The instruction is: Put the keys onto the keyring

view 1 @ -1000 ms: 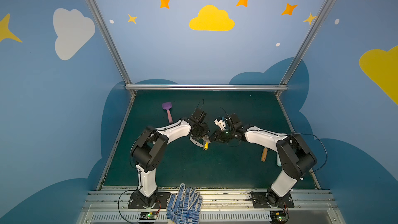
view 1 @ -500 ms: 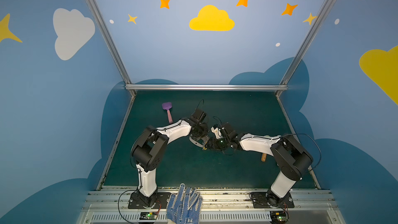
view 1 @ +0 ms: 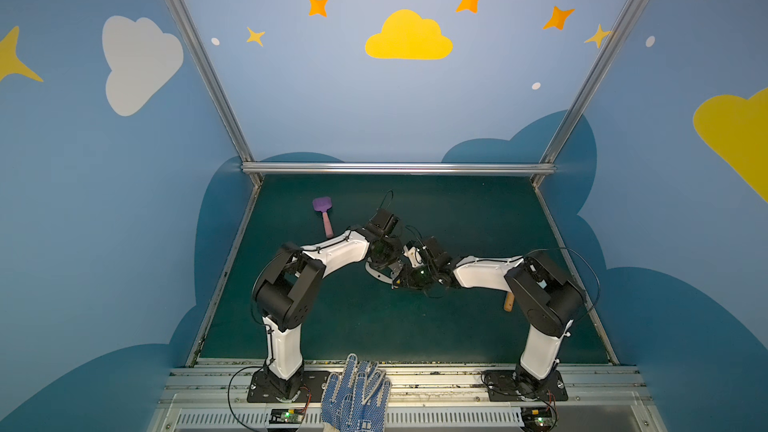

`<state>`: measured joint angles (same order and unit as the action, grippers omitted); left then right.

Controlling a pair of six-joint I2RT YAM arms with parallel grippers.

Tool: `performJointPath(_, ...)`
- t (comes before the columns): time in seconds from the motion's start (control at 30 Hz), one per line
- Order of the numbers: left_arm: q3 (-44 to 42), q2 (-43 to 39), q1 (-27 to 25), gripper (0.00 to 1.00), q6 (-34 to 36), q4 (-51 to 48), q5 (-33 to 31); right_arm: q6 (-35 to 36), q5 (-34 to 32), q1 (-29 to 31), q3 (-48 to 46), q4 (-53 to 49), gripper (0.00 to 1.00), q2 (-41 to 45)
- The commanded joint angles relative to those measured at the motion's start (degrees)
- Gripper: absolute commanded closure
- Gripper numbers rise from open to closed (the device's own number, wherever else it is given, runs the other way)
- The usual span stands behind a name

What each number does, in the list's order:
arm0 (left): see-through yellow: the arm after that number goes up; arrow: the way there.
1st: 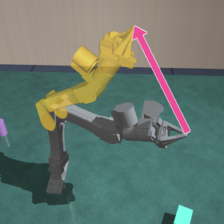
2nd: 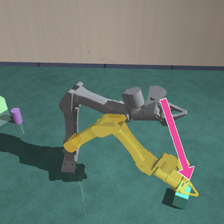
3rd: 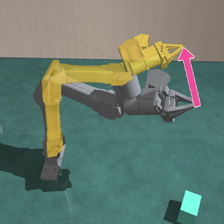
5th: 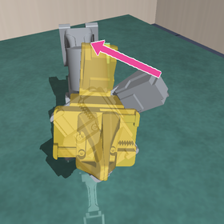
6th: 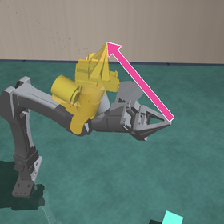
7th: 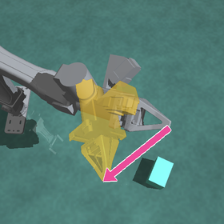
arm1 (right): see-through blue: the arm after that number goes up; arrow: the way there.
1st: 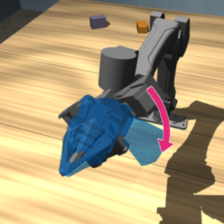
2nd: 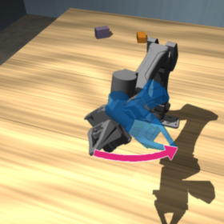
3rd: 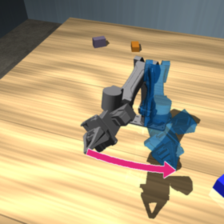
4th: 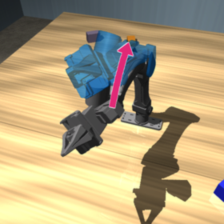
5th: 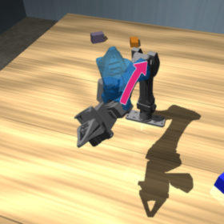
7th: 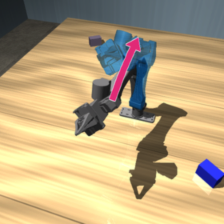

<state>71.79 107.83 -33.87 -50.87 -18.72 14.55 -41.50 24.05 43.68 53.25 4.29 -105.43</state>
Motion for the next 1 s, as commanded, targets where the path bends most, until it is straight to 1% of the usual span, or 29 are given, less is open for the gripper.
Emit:
performJointPath(0.0, 1.34, 0.71, 0.24, 0.96, 0.04, -1.13, -0.85, 0.08, 0.82, -0.22, 0.55, 0.78, 0.87, -0.22)
performJointPath(0.03, 1.34, 0.71, 0.28, 0.96, 0.09, -1.14, -0.87, -0.06, 0.97, -0.37, 0.34, 0.63, 0.88, 0.03)
performJointPath(0.1, 1.34, 0.63, 0.30, 0.96, 0.26, -1.40, -1.10, -0.10, 1.58, -0.91, -0.48, 0.88, 0.94, 0.93)
performJointPath(0.3, 0.73, 0.64, 0.60, 0.96, 0.92, -1.85, -1.66, -0.21, 4.39, -3.05, -3.70, 1.59, 0.99, 4.09)
performJointPath(0.47, 0.37, 0.54, 0.64, 0.96, 1.36, -2.19, -1.99, 0.75, 8.37, -5.98, -5.81, 1.19, 1.00, 6.57)
performJointPath(0.53, 0.29, 0.54, 0.66, 0.96, 1.54, -2.30, -2.01, 2.08, 9.37, -7.37, -5.69, -0.85, 1.00, 7.57)
performJointPath(0.63, 0.10, 0.70, 0.65, 0.96, 1.57, -2.39, -1.80, 4.85, 8.83, -9.13, -4.69, -5.37, 1.00, 8.46)
performJointPath(0.7, 0.02, 0.71, 0.67, 0.96, 1.65, -2.31, -1.66, 6.47, 9.58, -10.36, -3.06, -8.44, 0.94, 7.63)
performJointPath(0.73, -0.07, 0.80, 0.64, 0.96, 1.57, -2.14, -1.54, 7.21, 9.34, -10.87, -1.87, -10.76, 0.89, 6.78)
performJointPath(0.8, 0.01, 0.93, 0.57, 0.96, 1.54, -2.12, -1.09, 8.42, 8.20, -11.40, -0.38, -13.28, 0.83, 5.65)
performJointPath(0.9, 0.27, 0.97, 0.42, 0.96, 1.52, -2.37, -1.21, 9.41, 6.47, -11.84, 2.02, -17.52, 0.69, 3.73)
performJointPath(0.97, 0.53, 1.11, 0.29, 0.96, 1.64, -2.49, -1.27, 10.21, 3.54, -11.86, 2.95, -19.95, 0.68, 3.55)
